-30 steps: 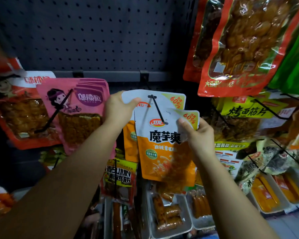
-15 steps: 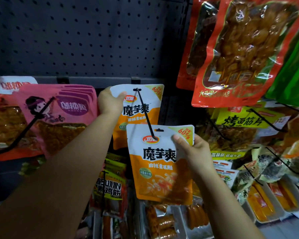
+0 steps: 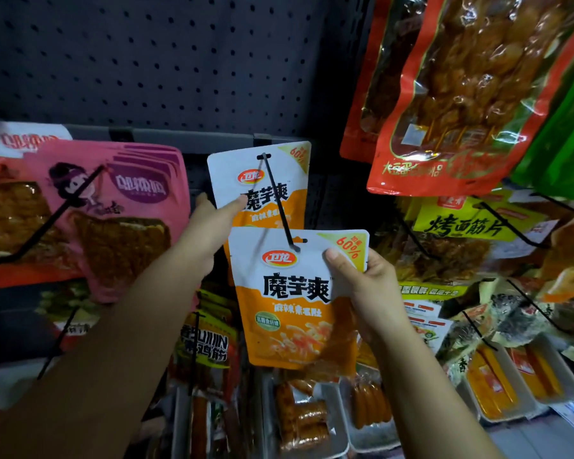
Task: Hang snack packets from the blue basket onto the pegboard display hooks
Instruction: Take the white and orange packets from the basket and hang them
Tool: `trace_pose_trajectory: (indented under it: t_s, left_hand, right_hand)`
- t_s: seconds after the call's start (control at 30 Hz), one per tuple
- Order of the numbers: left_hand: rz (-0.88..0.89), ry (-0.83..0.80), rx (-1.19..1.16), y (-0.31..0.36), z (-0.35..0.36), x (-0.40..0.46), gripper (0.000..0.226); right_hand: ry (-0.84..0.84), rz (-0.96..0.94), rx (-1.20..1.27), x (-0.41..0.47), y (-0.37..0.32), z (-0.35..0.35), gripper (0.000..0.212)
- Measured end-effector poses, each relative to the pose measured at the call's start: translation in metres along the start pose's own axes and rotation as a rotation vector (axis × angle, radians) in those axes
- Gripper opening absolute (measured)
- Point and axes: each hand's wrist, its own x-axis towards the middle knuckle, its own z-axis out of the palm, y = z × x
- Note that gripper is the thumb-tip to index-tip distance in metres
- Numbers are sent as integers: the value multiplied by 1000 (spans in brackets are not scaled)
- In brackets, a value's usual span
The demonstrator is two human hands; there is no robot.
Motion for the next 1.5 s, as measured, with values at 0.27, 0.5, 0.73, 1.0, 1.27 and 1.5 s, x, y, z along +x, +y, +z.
trace_pose_trajectory:
  t_s: [0.27,0.5,0.73,1.0,1.27,1.5]
  left_hand:
    - [205,-250,-71,-9,-17,-100,38]
    - [383,-148,-74,-11,-28,-134,13]
    - [515,-190,-182,10,-30,-148,16]
    - [513,-137,-217,21,-26,-143,18]
    - [441,-64,-174,8,-23,-130,15]
    - [438,50,-19,9,-17,-92,7]
  right_hand:
    - [-37,14,47,-24,-5,2,9]
    - [-51,-20,-9,-49,-17,4,14]
    - [-15,-167,-7,-57,-39,9,13]
    - [15,-169,7,-45,-50,17,20]
    - [23,-127,-70,-33,-37,17,11]
    - [69,-46,-181,-11,-19,10,5]
